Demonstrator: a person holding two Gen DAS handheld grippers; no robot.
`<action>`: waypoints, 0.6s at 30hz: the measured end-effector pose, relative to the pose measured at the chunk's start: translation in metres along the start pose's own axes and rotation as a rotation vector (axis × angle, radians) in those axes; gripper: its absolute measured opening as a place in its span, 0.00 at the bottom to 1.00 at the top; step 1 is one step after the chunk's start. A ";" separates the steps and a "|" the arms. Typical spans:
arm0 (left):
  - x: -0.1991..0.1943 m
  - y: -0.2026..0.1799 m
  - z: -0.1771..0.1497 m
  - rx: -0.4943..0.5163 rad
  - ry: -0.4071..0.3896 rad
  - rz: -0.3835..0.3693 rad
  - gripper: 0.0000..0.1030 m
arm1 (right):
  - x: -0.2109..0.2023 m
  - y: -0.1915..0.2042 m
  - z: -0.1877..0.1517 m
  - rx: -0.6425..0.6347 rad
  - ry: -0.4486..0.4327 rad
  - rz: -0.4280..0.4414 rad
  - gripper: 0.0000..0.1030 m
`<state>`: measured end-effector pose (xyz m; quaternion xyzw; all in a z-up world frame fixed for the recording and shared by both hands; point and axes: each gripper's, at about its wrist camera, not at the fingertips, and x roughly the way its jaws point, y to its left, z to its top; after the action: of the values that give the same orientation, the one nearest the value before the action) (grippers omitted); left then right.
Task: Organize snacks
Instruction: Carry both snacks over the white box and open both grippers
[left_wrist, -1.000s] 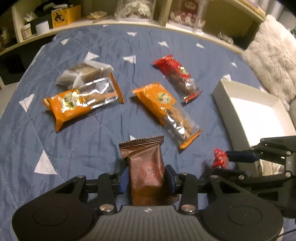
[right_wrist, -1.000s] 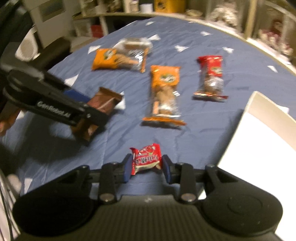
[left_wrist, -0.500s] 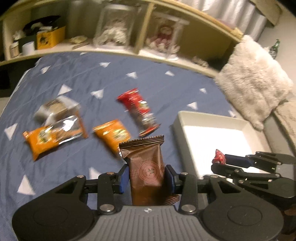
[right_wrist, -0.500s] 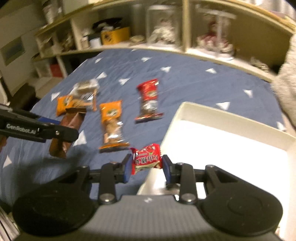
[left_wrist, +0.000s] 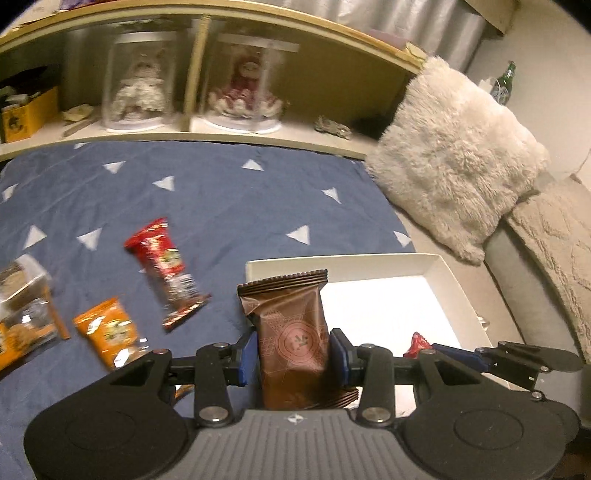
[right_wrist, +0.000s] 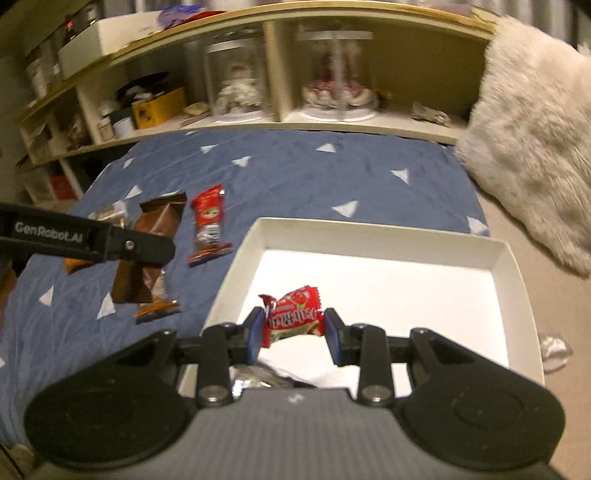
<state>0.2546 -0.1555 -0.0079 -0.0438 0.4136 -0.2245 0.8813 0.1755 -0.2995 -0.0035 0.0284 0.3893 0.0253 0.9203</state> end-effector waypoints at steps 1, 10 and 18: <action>0.006 -0.005 0.001 0.006 0.009 -0.001 0.42 | 0.000 -0.005 -0.001 0.016 0.001 -0.004 0.39; 0.057 -0.034 0.006 0.046 0.071 0.008 0.42 | 0.006 -0.058 -0.012 0.147 0.045 -0.056 0.39; 0.101 -0.029 -0.001 0.039 0.169 0.066 0.42 | 0.033 -0.063 -0.016 0.166 0.129 -0.041 0.39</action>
<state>0.2993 -0.2251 -0.0724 0.0059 0.4831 -0.2064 0.8508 0.1884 -0.3597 -0.0427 0.0949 0.4491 -0.0242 0.8881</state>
